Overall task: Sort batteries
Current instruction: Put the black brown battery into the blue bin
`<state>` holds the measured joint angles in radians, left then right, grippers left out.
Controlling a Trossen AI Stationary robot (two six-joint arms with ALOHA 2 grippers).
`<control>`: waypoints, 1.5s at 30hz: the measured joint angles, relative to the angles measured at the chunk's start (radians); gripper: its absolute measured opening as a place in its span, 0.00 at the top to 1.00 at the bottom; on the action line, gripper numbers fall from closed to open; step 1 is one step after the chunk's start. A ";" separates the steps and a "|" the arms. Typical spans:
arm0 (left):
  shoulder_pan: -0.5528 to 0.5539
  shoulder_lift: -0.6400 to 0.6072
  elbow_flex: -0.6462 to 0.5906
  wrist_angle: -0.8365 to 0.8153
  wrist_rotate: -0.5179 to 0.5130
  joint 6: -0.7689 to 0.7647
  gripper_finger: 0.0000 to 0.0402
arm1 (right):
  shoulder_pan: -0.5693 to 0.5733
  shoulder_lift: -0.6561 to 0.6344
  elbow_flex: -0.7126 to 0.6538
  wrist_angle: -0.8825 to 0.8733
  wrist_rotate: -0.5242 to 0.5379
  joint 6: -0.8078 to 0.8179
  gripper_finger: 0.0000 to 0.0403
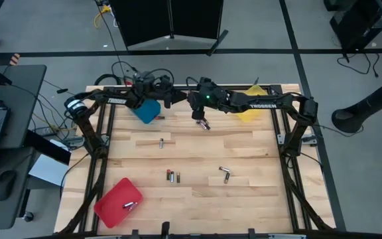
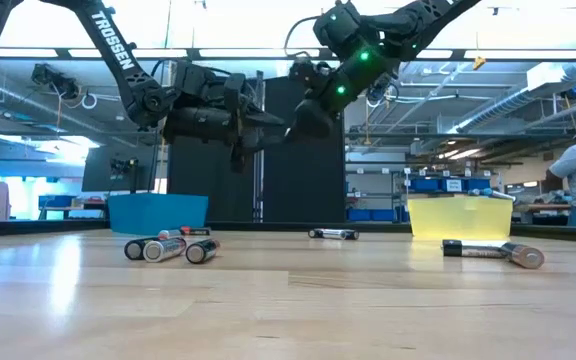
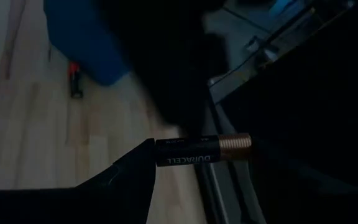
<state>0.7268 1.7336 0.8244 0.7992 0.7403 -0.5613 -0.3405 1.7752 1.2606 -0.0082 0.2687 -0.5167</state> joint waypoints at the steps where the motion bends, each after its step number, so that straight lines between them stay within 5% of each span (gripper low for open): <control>1: 0.000 0.000 0.000 -0.013 -0.003 0.001 0.52 | 0.002 0.000 0.000 0.009 0.000 -0.008 0.42; 14: -0.020 0.000 0.002 0.026 -0.016 0.030 0.54 | 0.044 0.000 0.000 0.030 0.001 -0.022 0.42; 24: -0.026 0.001 0.003 0.010 -0.028 0.081 0.87 | 0.048 -0.001 0.000 0.030 0.009 -0.019 0.39; 35: 0.027 -0.135 0.004 -0.125 -0.027 0.212 0.87 | 0.101 -0.014 0.000 -0.038 0.300 -0.022 0.23; 39: 0.043 -0.277 0.005 -0.373 -0.062 0.338 0.87 | 0.098 -0.020 0.000 -0.131 0.292 0.084 0.36; 45: 0.044 -0.494 0.069 -1.039 -0.291 0.616 0.87 | 0.047 -0.011 -0.003 -0.298 0.069 0.221 0.81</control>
<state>0.7704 1.2399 0.8935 -0.2397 0.4490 0.0547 -0.2937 1.7638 1.2574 -0.3067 0.3379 -0.2962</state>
